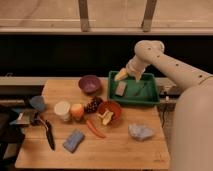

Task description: Wipe purple bowl with eraser

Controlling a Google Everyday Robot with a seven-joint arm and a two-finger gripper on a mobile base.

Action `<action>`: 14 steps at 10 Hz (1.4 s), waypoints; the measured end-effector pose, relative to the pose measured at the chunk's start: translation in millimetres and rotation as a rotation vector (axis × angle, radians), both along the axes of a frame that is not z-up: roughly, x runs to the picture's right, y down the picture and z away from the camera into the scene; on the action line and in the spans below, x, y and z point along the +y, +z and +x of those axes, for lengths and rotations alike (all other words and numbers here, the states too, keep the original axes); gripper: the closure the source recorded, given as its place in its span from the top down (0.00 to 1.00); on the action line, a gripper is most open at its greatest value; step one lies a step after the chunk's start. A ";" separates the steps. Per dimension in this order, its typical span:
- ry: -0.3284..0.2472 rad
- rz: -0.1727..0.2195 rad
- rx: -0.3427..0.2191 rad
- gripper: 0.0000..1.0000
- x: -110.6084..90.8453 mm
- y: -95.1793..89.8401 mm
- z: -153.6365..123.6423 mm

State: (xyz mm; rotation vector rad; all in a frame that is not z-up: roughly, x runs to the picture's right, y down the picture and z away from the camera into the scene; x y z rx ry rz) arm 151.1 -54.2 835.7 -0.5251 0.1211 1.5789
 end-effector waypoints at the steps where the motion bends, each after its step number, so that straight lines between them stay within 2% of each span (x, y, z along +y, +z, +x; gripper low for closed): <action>1: 0.014 0.029 0.023 0.80 7.5 4.3 9.6; 3: 0.040 0.049 0.016 0.80 18.2 20.8 -1.1; 6: 0.048 0.034 -0.007 0.80 19.5 42.1 -22.1; 8: 0.049 0.001 -0.023 0.80 24.0 62.9 -33.6; 11: 0.104 -0.085 -0.002 0.80 45.2 102.2 -19.4; 12: 0.121 -0.115 0.001 0.80 51.2 107.4 -12.8; 14: 0.132 -0.130 0.005 0.80 54.5 109.4 -6.4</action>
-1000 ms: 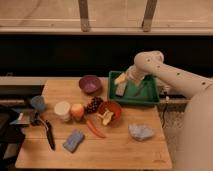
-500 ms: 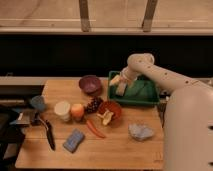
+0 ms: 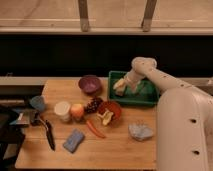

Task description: Wipe purple bowl with eraser

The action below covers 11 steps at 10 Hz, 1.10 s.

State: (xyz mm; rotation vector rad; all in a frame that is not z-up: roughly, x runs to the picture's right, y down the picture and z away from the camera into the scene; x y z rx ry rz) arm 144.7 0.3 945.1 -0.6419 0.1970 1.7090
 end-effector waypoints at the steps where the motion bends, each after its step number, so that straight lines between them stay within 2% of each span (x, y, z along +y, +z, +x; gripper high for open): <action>1: -0.003 0.001 -0.002 0.80 -0.6 0.3 -2.5; 4: 0.000 -0.003 0.004 0.80 -0.1 1.2 0.7; 8: 0.061 -0.046 0.007 0.80 21.8 29.4 3.9; 11: 0.065 -0.057 -0.005 0.80 23.2 32.4 -3.1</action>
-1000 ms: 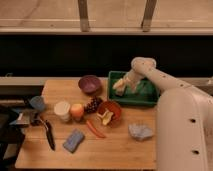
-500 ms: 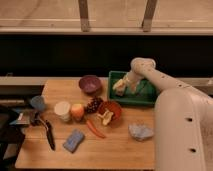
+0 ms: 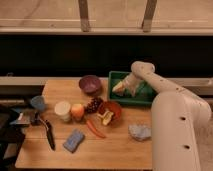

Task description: Wipe purple bowl with eraser

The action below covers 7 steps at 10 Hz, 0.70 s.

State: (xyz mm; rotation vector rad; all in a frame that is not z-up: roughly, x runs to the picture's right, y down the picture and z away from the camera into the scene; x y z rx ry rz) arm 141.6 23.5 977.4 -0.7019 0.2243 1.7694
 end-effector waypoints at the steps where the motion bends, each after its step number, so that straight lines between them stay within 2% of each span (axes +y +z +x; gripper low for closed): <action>1: -0.002 0.000 -0.001 0.80 0.0 -0.3 0.2; 2: -0.002 0.000 -0.001 0.75 0.0 -0.8 0.5; 3: -0.002 0.000 0.000 0.66 0.1 -1.2 1.4; 4: 0.000 -0.001 0.002 0.53 0.4 -1.5 3.8; 5: 0.000 -0.001 0.003 0.46 0.3 -1.8 4.2; 7: -0.002 -0.001 -0.002 0.25 -0.3 -2.0 0.2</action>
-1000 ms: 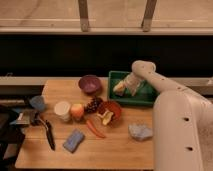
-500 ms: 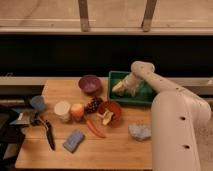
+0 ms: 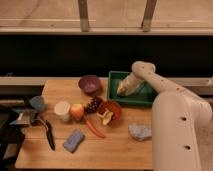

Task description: Wipe purple bowl with eraser

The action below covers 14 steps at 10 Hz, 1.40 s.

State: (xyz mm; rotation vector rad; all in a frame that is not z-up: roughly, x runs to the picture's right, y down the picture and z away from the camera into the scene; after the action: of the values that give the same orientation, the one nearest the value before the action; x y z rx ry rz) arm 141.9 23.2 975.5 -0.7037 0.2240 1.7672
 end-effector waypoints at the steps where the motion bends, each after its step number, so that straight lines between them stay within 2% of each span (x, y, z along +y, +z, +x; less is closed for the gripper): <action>1: 0.000 -0.002 0.001 0.15 0.7 0.0 0.7; 2: -0.007 -0.002 -0.004 0.06 1.2 -0.6 0.4; 3: -0.023 0.000 -0.019 0.01 0.8 -0.8 -7.0; 5: -0.043 0.008 -0.043 0.00 -4.8 -1.4 -27.2; 6: -0.042 0.030 -0.050 0.00 -15.6 -6.4 -32.7; 9: -0.039 0.107 -0.039 0.00 -46.0 -38.8 -17.2; 11: -0.024 0.145 -0.037 0.00 -56.2 -54.3 -5.4; 13: -0.035 0.150 -0.059 0.00 -58.5 -61.6 -7.8; 14: -0.058 0.141 -0.082 0.00 -56.2 -62.5 -19.4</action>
State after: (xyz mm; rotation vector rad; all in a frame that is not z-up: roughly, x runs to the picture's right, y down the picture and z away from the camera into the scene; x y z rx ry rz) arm 122.5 -33.0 913.0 -0.6602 0.0629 1.6773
